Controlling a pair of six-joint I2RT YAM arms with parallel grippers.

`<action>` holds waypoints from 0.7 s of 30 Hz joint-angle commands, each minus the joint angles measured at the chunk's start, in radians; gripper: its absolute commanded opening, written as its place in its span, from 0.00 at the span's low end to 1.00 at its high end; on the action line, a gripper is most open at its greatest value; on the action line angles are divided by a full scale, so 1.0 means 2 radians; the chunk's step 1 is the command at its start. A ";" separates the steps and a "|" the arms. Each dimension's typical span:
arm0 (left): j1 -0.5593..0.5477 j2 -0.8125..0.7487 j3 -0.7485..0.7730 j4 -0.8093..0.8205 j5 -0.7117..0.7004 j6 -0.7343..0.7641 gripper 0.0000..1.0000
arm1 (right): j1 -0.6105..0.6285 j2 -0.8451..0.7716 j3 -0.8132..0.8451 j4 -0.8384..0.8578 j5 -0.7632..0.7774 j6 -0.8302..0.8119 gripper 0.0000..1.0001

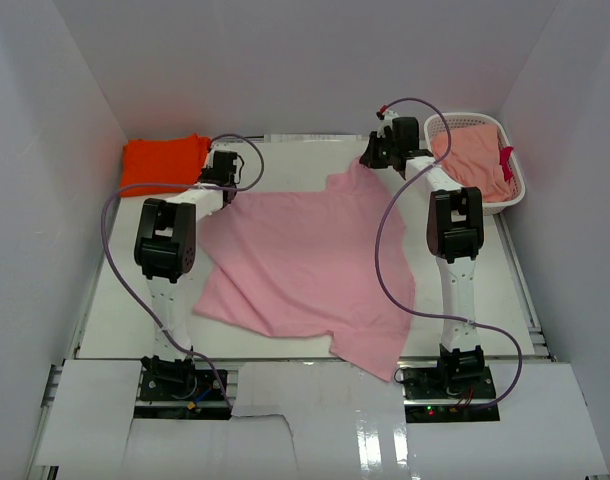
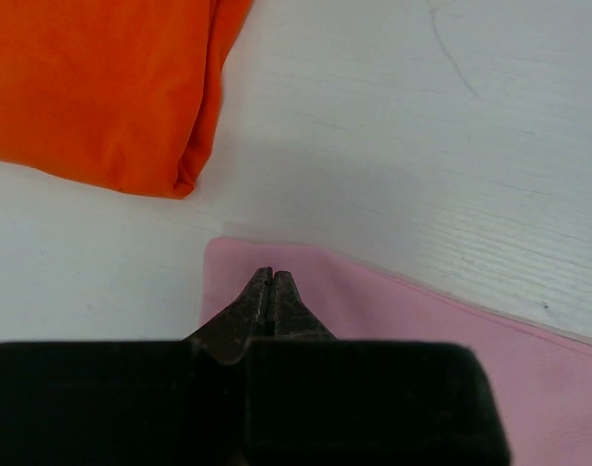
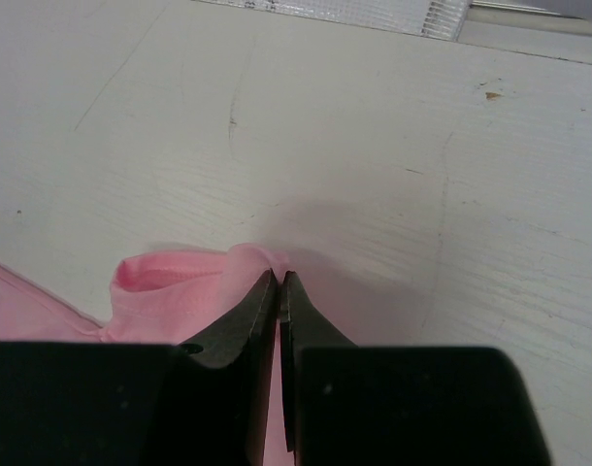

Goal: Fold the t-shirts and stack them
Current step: Flatten out the tshirt

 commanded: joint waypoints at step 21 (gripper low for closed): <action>0.037 0.039 0.031 -0.014 0.039 -0.037 0.02 | -0.013 0.041 0.069 -0.007 0.010 -0.013 0.08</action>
